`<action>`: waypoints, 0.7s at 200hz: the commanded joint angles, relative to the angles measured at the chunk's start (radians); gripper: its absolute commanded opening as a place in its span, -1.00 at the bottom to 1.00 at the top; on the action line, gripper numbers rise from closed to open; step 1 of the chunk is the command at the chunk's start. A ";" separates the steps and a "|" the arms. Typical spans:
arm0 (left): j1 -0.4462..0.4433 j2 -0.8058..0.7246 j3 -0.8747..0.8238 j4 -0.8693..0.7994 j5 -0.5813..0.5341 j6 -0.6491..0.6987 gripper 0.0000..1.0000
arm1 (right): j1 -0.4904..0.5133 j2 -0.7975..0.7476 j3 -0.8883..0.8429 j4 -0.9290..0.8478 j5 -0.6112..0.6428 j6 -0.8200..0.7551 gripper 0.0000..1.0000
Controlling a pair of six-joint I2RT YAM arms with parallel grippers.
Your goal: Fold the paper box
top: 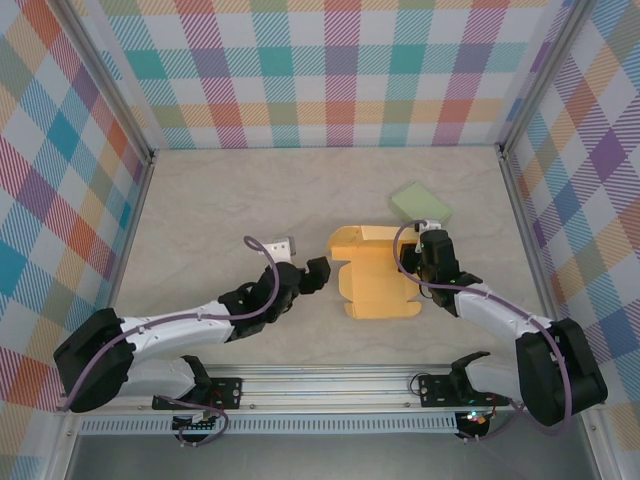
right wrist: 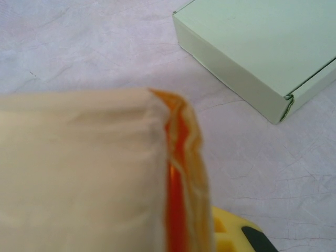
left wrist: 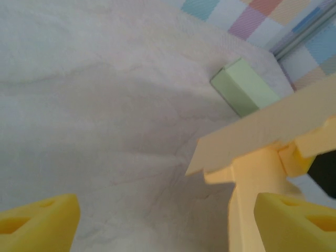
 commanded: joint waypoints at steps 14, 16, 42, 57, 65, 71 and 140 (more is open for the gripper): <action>-0.011 0.059 -0.008 0.106 0.210 -0.024 0.48 | 0.006 0.005 0.004 0.023 0.002 0.002 -1.00; -0.011 0.067 -0.008 0.117 0.218 -0.027 0.46 | 0.006 0.004 0.004 0.023 0.001 0.002 -1.00; -0.015 0.162 0.019 0.233 0.272 -0.069 0.40 | 0.006 0.005 0.005 0.022 -0.002 0.002 -1.00; -0.017 0.228 0.061 0.269 0.293 -0.080 0.37 | 0.006 0.001 0.003 0.021 -0.001 0.001 -1.00; -0.019 0.259 0.088 0.271 0.301 -0.080 0.36 | 0.006 -0.002 0.004 0.020 0.002 0.002 -1.00; -0.019 0.282 0.107 0.267 0.301 -0.079 0.36 | 0.006 -0.006 0.003 0.019 0.001 0.002 -1.00; -0.037 0.307 0.180 0.241 0.158 -0.020 0.07 | 0.006 -0.012 -0.003 0.022 -0.001 0.009 -1.00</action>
